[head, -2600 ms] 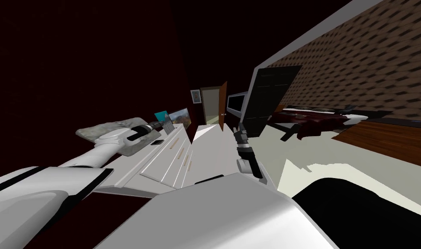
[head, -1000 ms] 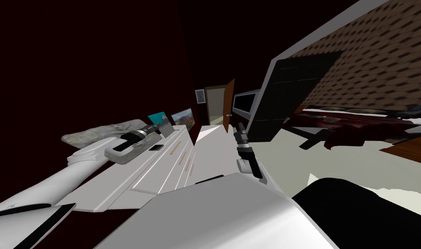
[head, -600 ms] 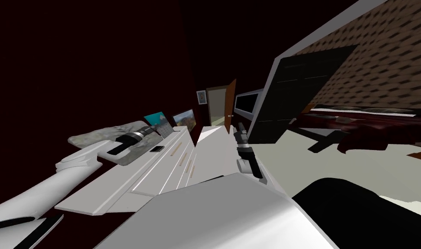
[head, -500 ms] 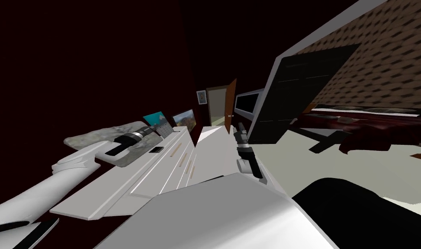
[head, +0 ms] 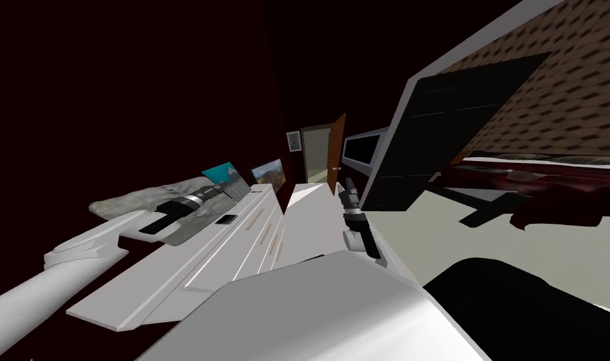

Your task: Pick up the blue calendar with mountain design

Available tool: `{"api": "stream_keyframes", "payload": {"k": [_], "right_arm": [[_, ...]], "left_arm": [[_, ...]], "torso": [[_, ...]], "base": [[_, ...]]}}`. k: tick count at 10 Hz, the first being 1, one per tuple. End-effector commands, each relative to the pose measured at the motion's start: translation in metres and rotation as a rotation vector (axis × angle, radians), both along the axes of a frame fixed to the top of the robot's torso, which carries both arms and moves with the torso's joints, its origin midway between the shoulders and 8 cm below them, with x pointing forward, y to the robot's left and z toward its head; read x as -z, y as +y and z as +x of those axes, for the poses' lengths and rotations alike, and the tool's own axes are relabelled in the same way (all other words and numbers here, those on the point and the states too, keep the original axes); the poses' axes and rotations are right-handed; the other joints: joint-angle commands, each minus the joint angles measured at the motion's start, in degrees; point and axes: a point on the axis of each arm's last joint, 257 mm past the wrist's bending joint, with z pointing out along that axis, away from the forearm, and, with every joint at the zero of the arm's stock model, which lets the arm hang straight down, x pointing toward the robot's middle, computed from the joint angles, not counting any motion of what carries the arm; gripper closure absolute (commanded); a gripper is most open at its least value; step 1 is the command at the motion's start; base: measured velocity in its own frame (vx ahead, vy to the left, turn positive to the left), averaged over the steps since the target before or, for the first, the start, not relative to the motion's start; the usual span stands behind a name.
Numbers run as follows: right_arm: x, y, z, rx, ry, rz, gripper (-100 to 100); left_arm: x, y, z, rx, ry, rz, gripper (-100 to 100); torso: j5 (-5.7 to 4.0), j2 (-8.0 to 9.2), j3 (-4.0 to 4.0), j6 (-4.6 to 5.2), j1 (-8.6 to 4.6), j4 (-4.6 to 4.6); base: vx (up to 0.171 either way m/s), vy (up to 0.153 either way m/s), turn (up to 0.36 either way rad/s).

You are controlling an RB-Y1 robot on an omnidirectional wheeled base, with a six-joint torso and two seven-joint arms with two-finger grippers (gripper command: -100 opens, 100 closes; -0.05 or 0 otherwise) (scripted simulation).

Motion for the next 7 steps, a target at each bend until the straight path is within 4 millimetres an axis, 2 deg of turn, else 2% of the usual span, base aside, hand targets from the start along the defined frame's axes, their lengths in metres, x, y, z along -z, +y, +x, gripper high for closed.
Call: {"api": "stream_keyframes", "payload": {"k": [1,2,3,4,5,7], "right_arm": [[0.0,0.0,0.0,0.0,0.0,0.0,0],[0.0,0.0,0.0,0.0,0.0,0.0,0],[0.0,0.0,0.0,0.0,0.0,0.0,0],[0.0,0.0,0.0,0.0,0.0,0.0,0],[0.0,0.0,0.0,0.0,0.0,0.0,0],[0.0,0.0,0.0,0.0,0.0,0.0,0]], "left_arm": [[0.002,-0.007,-0.009,0.016,0.001,0.001,100],[0.01,-0.014,-0.013,0.031,0.014,0.004,100],[0.021,-0.011,-0.017,0.026,0.034,0.004,100],[-0.004,-0.002,-0.022,0.005,-0.005,0.004,100],[-0.004,-0.004,-0.029,0.012,-0.008,0.007,100],[0.002,-0.017,-0.039,0.04,0.003,0.013,100]], "torso": [[0.0,0.0,0.0,0.0,0.0,0.0],[0.05,0.08,0.0,0.1,0.01,-0.06],[0.06,0.23,0.07,0.08,0.0,-0.05],[0.07,0.36,0.15,0.03,0.02,-0.02],[-0.01,0.12,0.09,-0.13,0.04,0.05],[0.03,0.1,0.02,0.07,0.03,-0.03]], "base": [[0.079,0.005,0.013],[0.014,0.003,-0.039],[-0.014,0.0,-0.016],[0.111,-0.013,0.144],[0.152,-0.005,0.168],[0.047,-0.001,-0.008]]}}
